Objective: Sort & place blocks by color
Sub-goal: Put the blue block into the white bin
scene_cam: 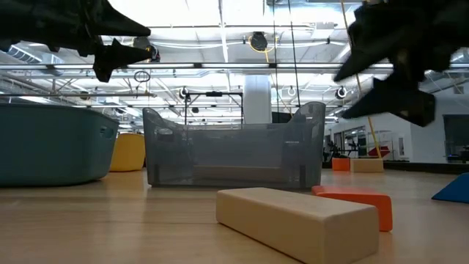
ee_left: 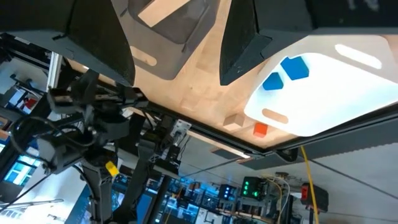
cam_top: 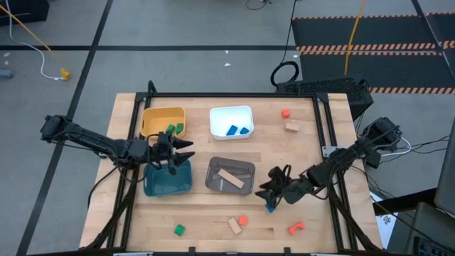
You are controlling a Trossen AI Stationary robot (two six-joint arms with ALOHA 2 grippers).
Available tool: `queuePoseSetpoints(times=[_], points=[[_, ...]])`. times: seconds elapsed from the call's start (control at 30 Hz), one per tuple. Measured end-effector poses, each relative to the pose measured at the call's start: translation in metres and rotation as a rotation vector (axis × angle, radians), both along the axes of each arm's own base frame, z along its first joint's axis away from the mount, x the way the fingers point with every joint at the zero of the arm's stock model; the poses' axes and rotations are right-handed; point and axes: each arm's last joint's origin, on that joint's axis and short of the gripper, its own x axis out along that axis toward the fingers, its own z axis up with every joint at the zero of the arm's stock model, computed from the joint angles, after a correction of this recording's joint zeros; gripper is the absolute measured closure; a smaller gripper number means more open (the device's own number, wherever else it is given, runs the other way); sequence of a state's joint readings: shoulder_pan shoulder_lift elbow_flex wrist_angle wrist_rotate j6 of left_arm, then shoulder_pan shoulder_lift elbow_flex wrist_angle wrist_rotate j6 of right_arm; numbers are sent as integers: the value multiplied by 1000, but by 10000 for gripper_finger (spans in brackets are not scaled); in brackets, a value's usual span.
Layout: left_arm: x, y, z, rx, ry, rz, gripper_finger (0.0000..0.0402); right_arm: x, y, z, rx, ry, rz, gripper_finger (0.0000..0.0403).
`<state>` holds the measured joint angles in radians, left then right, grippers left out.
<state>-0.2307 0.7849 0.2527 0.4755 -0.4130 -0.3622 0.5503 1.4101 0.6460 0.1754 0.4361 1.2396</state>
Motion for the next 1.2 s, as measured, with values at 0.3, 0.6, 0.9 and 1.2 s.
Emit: queuePoseSetpoints(times=[0.3, 0.6, 0.9, 1.2], points=[[0, -2, 0, -49, -7, -15, 167, 19, 0, 30, 97, -297, 58, 179], [-1, -7, 0, -141, -20, -38, 167, 33, 15, 56, -137, -77, 29, 179], [-3, -13, 0, -167, -21, -78, 167, 30, 17, 30, -33, 204, -171, 188], [-3, -15, -1, -162, -9, -92, 167, 25, 29, -1, 31, 404, -146, 231]])
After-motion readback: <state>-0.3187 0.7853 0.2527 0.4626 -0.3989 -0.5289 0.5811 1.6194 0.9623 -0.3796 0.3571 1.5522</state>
